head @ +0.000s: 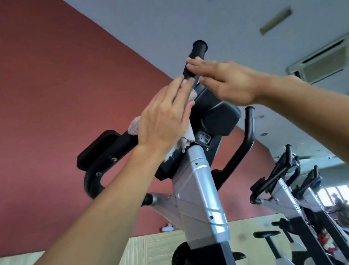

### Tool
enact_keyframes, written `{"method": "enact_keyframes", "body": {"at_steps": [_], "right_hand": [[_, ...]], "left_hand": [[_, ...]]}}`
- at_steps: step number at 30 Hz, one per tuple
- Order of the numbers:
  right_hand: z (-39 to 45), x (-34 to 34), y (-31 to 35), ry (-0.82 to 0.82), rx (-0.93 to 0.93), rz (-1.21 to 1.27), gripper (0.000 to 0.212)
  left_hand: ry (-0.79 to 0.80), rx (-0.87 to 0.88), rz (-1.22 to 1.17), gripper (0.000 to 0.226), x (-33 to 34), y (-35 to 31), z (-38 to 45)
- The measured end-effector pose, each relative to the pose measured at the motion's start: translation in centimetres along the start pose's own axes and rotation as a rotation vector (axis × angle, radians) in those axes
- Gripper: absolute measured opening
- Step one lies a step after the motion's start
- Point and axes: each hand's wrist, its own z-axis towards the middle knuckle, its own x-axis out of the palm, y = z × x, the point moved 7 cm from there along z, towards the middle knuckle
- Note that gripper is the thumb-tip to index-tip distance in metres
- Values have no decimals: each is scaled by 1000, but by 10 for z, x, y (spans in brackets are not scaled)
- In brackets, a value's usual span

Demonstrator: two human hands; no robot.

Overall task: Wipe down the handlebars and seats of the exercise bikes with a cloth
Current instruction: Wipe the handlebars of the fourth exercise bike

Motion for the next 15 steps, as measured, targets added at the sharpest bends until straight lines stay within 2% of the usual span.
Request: {"method": "enact_keyframes", "body": {"at_steps": [2, 6, 9, 15], "right_hand": [[-5, -5, 5, -41, 42, 30, 49], [-8, 0, 15, -6, 62, 60, 49], [-10, 9, 17, 11, 74, 80, 51], [-9, 15, 12, -28, 98, 164, 50]], "left_hand": [[-21, 10, 67, 39, -4, 4, -6], [-88, -200, 100, 38, -8, 18, -22], [-124, -281, 128, 43, 1, 17, -11], [-173, -195, 342, 44, 25, -3, 14]]}}
